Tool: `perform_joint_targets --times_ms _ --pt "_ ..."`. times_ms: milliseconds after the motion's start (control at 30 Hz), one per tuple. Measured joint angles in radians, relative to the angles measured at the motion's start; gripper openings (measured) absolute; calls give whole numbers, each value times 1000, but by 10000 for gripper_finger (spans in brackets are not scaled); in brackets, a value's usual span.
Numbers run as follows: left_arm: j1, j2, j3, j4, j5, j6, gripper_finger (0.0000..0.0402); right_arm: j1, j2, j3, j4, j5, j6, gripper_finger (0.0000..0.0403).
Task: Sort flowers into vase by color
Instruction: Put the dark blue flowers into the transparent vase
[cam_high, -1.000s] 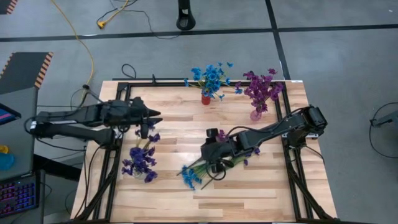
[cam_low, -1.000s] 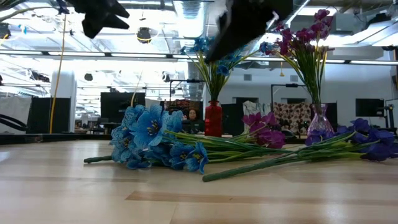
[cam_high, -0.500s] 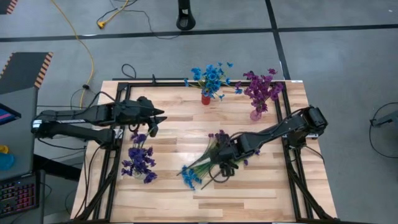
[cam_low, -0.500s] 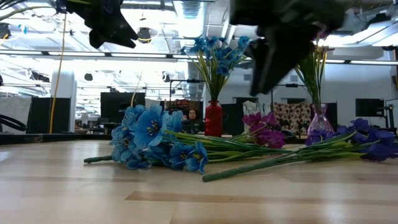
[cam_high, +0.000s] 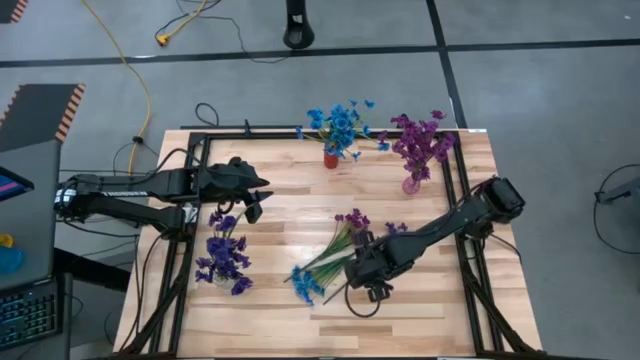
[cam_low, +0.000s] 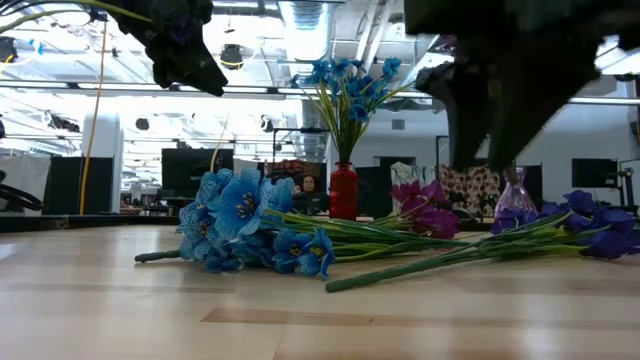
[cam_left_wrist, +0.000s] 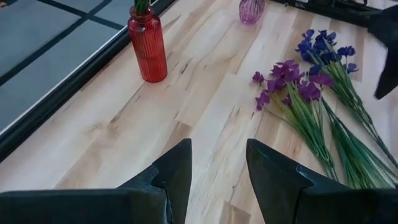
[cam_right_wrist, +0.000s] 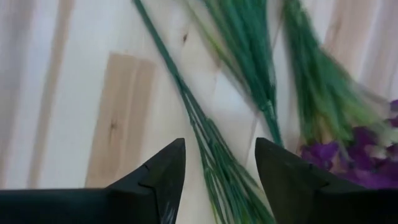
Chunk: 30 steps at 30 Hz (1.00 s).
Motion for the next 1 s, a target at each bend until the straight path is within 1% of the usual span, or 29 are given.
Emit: perform_joint_targets --times_ms 233,533,733,867,1000 --pt "0 0 0 0 0 0 140 -7 83 0 -23 -21 -2 200" --pt "0 0 0 0 0 0 140 -39 135 0 -67 -26 -2 198" --pt "0 -1 0 -1 0 0 140 -74 164 1 -89 -101 -7 190" --pt "0 -1 0 -2 0 0 140 -88 170 1 -108 -126 -7 168" --pt "0 -1 0 -2 0 0 140 -96 169 2 -117 -129 -9 130"
